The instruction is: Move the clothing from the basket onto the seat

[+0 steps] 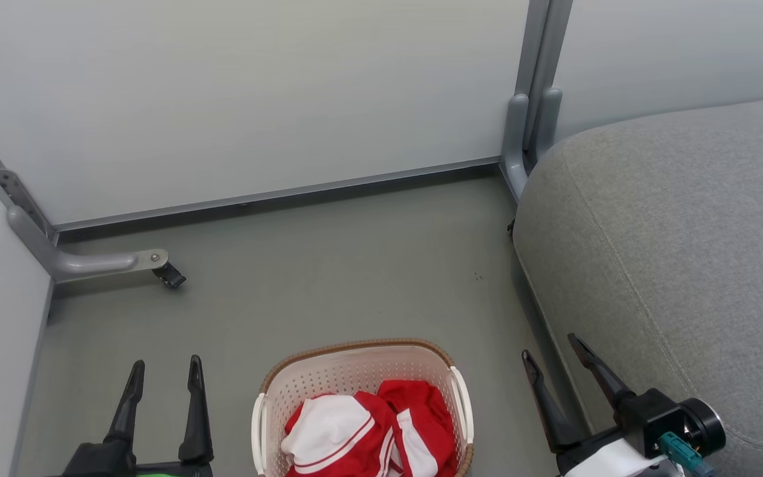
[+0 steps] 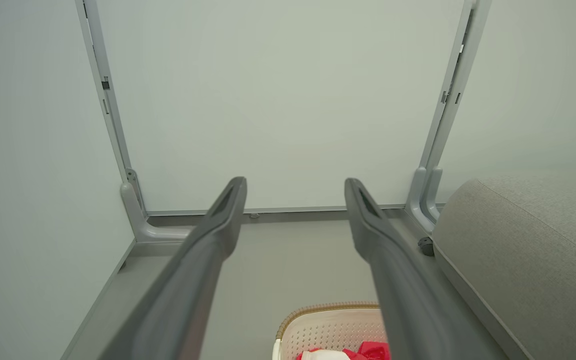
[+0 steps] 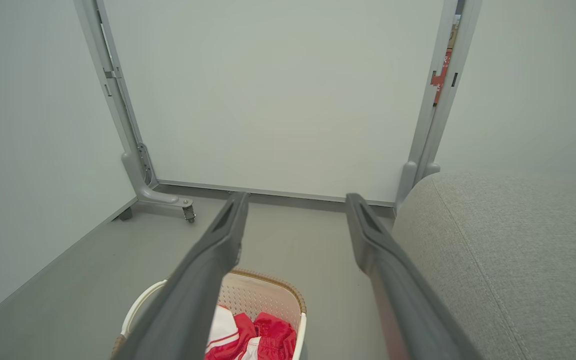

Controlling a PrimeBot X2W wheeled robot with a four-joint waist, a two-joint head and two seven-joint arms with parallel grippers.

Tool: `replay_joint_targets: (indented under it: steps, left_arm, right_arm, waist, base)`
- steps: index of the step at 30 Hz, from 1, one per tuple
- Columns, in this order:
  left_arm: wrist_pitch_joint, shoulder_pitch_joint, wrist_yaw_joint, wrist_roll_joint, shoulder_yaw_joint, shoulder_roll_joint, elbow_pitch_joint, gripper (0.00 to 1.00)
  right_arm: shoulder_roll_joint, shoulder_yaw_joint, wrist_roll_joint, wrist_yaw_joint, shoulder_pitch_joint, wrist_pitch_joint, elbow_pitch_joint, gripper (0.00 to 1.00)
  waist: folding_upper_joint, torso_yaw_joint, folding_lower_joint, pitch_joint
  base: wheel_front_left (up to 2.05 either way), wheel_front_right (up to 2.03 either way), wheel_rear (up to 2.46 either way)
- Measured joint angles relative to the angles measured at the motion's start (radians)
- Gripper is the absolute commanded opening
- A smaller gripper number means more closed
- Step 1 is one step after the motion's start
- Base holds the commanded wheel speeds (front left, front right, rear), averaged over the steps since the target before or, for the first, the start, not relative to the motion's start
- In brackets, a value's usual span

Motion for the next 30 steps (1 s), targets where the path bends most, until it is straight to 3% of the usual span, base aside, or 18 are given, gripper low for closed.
replay_joint_targets:
  steps: [21, 30]
  left_arm:
    - [0.0, 0.008, 0.0, 0.0, -0.002, 0.0, 0.007, 1.0]
    - [0.0, 0.003, -0.009, 0.003, -0.021, 0.0, 0.018, 1.0]
  right_arm:
    - [0.0, -0.003, -0.003, 0.0, 0.005, -0.001, -0.001, 1.0]
    - [0.0, -0.019, -0.02, 0.0, 0.004, -0.001, -0.016, 1.0]
  waist:
    - [0.0, 0.004, 0.0, 0.001]
    - [0.0, 0.006, 0.0, 0.05]
  base:
    - [0.0, 0.0, 0.0]
    - [0.0, 0.0, 0.0]
